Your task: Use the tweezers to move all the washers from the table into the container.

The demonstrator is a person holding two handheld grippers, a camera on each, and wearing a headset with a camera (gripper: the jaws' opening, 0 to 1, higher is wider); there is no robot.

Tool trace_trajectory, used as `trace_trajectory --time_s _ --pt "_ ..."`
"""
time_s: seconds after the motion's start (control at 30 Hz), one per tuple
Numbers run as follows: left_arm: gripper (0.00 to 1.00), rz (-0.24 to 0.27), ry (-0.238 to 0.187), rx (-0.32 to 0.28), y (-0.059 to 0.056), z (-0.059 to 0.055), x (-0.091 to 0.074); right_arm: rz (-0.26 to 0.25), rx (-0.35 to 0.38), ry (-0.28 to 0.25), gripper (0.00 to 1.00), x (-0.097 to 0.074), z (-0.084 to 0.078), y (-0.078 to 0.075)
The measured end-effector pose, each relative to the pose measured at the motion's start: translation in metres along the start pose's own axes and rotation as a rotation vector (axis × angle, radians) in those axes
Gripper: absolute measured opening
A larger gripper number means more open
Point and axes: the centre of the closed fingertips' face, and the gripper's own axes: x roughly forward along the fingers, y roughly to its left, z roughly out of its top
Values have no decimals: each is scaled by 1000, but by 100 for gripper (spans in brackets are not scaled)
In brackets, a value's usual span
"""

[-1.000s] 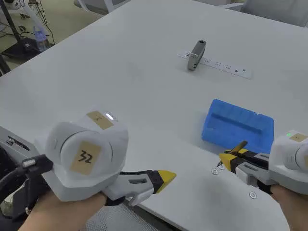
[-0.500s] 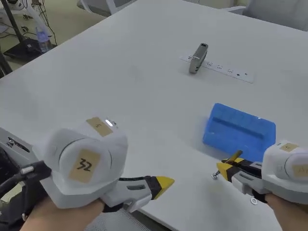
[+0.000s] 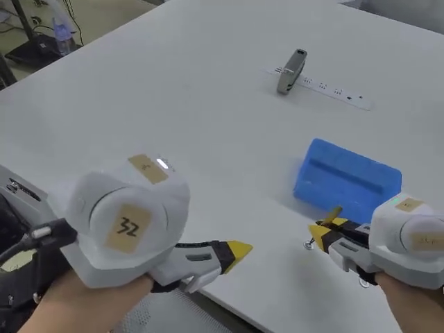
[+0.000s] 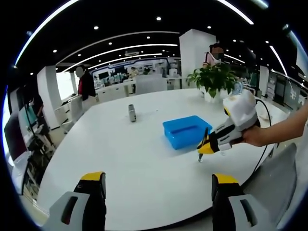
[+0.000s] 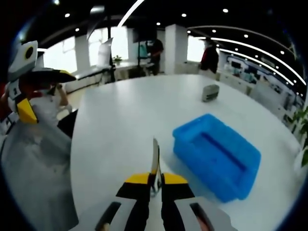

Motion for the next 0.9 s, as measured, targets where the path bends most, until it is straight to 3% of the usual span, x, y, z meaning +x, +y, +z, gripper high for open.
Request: trace_trajectory --time_s 0.9 --pt "93 19 -6 -2 13 6 -1 17 78 -8 3 1 -1 -5"
